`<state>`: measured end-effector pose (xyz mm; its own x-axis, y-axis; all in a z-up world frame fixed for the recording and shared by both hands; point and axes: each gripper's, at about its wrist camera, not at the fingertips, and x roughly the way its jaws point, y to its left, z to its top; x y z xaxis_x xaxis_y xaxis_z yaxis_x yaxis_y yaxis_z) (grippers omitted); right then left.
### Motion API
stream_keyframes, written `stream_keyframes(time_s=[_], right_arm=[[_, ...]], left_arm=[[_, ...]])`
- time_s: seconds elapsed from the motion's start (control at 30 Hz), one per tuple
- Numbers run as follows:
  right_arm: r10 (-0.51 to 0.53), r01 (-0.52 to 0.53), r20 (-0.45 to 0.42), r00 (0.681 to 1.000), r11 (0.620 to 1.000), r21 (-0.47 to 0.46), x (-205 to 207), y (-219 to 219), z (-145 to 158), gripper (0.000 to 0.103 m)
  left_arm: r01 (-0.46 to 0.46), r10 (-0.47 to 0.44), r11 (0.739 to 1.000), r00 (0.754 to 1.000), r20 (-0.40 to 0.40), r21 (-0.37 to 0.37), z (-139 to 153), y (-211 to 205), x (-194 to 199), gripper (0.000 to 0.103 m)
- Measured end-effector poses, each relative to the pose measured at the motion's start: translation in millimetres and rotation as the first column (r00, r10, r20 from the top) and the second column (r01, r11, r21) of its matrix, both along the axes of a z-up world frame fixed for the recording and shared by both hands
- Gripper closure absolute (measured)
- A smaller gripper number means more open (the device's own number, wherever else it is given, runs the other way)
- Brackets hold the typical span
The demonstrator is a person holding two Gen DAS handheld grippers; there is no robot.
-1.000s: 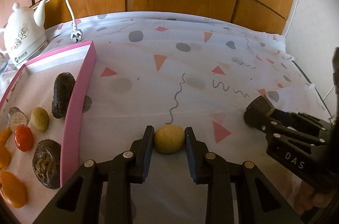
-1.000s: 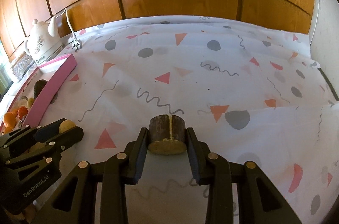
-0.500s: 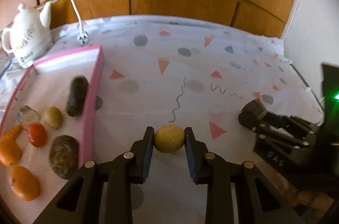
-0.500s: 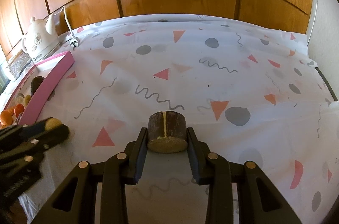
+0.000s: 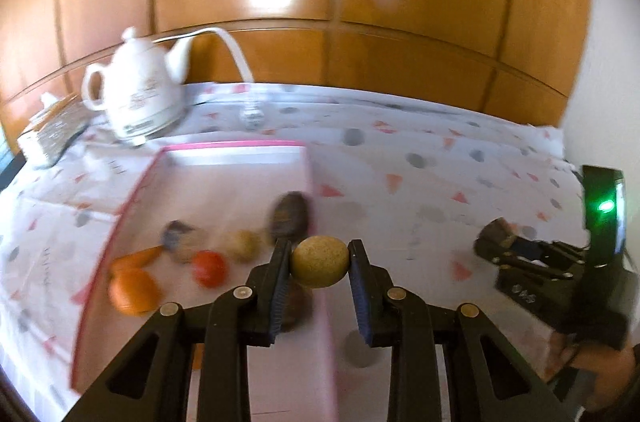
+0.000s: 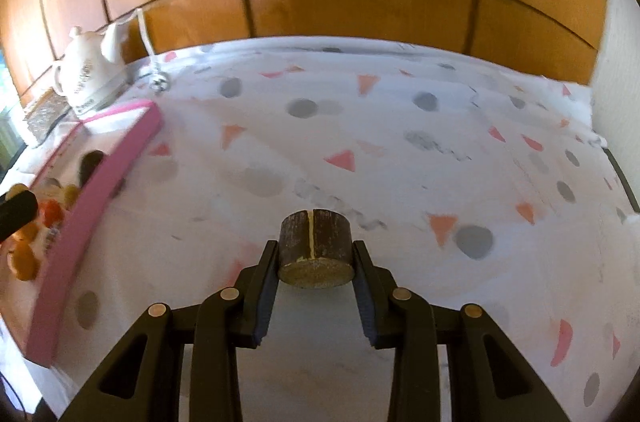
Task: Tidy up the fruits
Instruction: 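Carry the yellow fruit and log slice into the pink tray and release both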
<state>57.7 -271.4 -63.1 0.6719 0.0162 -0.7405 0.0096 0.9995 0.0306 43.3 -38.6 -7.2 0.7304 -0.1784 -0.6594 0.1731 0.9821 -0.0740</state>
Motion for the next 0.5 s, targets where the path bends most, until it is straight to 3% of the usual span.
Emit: stream_keyframes(time_s=[0.2, 0.33, 0.5], right_arm=[[0.121, -0.122, 0.026, 0.992, 0.992, 0.029, 15.7, 42.6, 20.6, 0.068], [0.213, -0.215, 0.044, 0.976, 0.975, 0.052, 27.4, 79.2, 35.6, 0.068], [0.312, -0.314, 0.046, 0.949, 0.947, 0.072, 41.6, 123.0, 45.5, 0.068]], left_arm=[[-0.126, 0.126, 0.992, 0.992, -0.017, 0.002, -8.5, 45.0, -1.3, 0.073], [-0.17, 0.17, 0.985, 0.985, -0.015, -0.004, -11.1, 64.3, -7.3, 0.058], [-0.202, 0.202, 0.979, 0.979, -0.006, -0.014, -9.8, 76.3, -14.0, 0.05]])
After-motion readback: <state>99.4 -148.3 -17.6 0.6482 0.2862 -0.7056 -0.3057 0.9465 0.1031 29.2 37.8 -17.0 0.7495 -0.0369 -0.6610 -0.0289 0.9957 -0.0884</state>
